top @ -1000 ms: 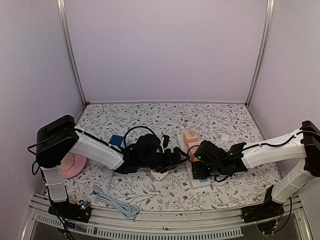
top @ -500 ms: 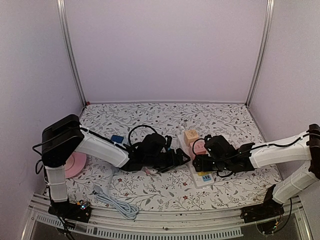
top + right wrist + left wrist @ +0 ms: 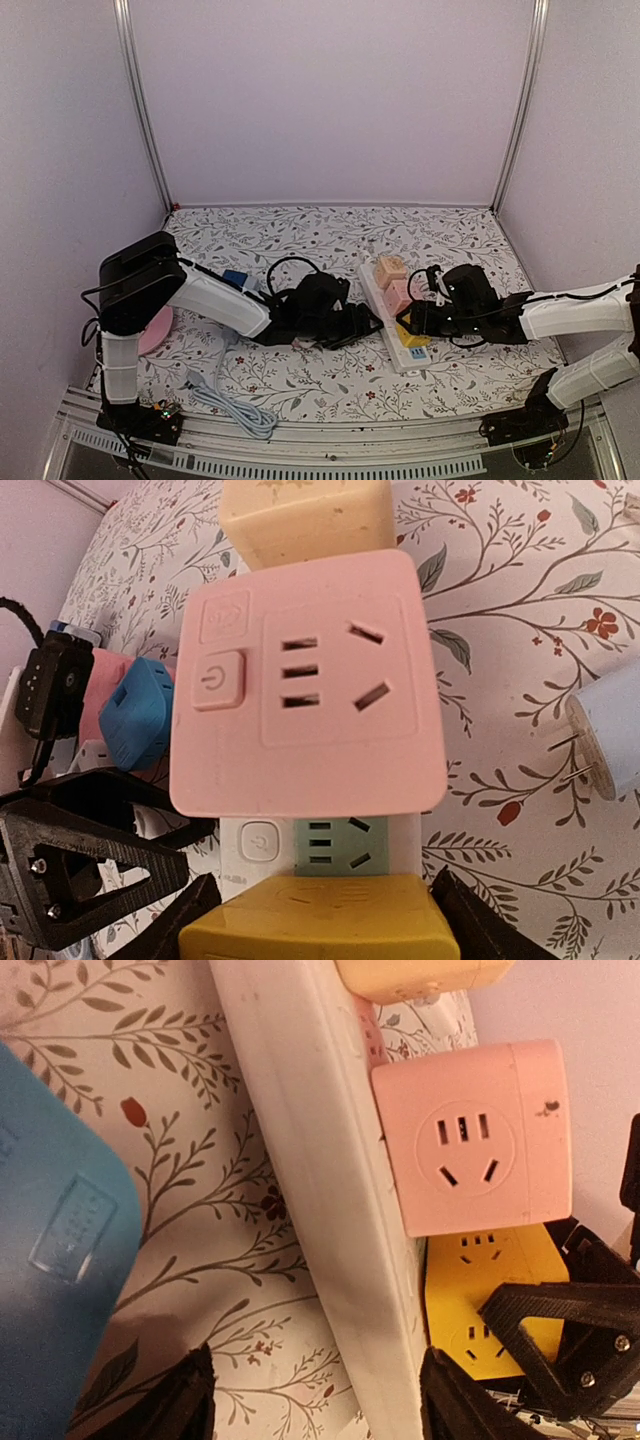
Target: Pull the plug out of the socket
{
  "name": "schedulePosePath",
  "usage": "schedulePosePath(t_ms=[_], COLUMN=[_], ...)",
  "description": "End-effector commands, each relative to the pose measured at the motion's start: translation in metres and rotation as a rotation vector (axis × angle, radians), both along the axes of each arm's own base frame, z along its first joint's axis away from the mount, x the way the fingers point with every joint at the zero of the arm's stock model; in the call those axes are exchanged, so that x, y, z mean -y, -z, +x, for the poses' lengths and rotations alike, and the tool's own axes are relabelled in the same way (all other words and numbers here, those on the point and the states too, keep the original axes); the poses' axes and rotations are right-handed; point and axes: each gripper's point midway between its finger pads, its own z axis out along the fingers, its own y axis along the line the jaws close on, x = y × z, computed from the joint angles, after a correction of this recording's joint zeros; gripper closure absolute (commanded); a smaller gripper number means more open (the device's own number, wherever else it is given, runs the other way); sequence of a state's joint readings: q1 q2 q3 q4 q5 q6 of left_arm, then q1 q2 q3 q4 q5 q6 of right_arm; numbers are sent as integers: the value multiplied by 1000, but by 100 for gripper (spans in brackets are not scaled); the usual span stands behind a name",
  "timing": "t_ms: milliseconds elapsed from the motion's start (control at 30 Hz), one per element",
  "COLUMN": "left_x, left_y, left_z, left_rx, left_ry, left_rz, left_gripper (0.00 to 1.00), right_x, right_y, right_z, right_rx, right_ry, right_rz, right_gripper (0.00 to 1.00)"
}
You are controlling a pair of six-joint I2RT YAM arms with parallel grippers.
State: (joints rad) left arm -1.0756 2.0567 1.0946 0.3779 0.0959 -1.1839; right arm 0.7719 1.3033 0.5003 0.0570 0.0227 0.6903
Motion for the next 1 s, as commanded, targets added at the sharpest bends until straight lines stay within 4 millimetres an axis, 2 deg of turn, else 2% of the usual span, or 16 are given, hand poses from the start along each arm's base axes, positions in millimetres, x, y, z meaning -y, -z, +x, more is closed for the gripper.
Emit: schedulePosePath(t_ms=[0,200,500,667,967], left_x=[4,14,14,18,18], left_y=[7,10,15,18,21], left_z=[3,8,11,9,7], left_rx=[1,1,-12,-21,-13], left_ry=[-9,1,9,30,41], left_rz=[26,27,15,3,-2], left_gripper=[33,40,53,66,98], right_x=[-20,-33,-37,-36,-35], right_y=[-13,-11,-7,-3,3], right_z=[-10,-18,-16,-17,-18], right_rx=[-34,-93,-117,-125,-133], right_ry=[-90,-129,-120,-120,-117], right_rz=[190,332,358,349,334], right_gripper=[40,40,40,40,36])
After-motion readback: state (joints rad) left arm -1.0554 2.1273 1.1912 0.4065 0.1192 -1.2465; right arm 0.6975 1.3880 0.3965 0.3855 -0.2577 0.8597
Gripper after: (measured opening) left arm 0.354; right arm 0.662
